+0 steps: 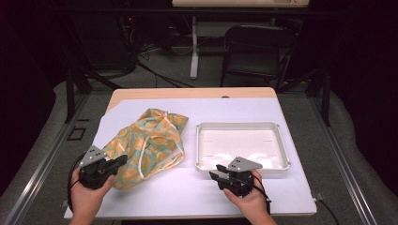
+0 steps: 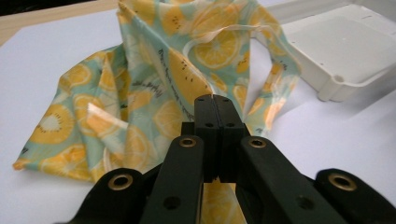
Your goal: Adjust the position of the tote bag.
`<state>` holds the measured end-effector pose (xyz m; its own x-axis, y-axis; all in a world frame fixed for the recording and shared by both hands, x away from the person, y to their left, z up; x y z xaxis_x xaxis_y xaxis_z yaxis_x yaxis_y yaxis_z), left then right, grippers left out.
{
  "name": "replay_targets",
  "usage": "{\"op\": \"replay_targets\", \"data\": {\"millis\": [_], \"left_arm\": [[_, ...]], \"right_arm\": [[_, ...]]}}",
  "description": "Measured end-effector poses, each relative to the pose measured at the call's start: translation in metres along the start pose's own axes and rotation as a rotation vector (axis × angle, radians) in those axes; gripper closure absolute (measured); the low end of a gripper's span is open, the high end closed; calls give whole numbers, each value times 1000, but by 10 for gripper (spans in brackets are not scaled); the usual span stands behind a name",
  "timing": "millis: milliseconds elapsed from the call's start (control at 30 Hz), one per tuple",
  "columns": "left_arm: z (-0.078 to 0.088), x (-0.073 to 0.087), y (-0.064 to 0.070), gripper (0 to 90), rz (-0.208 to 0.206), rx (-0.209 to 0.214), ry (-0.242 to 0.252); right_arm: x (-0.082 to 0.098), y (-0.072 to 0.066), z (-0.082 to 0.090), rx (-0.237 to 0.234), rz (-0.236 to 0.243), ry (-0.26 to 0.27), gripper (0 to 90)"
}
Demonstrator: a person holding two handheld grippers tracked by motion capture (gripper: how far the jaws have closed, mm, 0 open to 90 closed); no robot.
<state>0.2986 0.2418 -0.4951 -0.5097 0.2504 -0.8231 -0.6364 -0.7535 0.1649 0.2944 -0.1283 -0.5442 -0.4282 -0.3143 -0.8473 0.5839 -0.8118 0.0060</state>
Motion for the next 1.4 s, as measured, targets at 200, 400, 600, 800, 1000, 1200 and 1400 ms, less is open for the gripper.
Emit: {"op": "replay_targets", "data": {"millis": [200,400,600,800,1000,1200,1400], "left_arm": [[-5,-1,13,900,-35,46,-10],[-18,1,27,899,-70,96,-51],[-26,6,36,900,-90,125,-87],[-33,11,43,900,-105,147,-115],[-41,20,50,900,-114,156,-147],[-47,26,56,900,-140,167,-180],[-49,33,59,900,-132,191,-188]], "right_arm": [[0,0,0,0,0,2,607],[1,-3,-2,-8,11,-9,606],[1,-3,-2,-8,10,-6,607],[2,-6,-4,-12,11,-11,607],[-8,-24,-12,-103,19,-18,610],[-30,-47,-25,-115,66,9,614],[-65,-75,-49,-219,16,27,622]]}}
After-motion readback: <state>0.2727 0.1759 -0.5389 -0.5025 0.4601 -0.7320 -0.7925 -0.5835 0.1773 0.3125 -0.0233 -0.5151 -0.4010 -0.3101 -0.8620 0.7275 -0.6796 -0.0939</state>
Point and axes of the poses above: each handheld gripper's, and its own axes: z roughly backward along the jaws, x roughly out of its underside, y roughly to its right, the point moved 4 cm from there along -z, roughly forward along the jaws, and after that the axes turned 10 degrees about x, right-handed, at the moved point
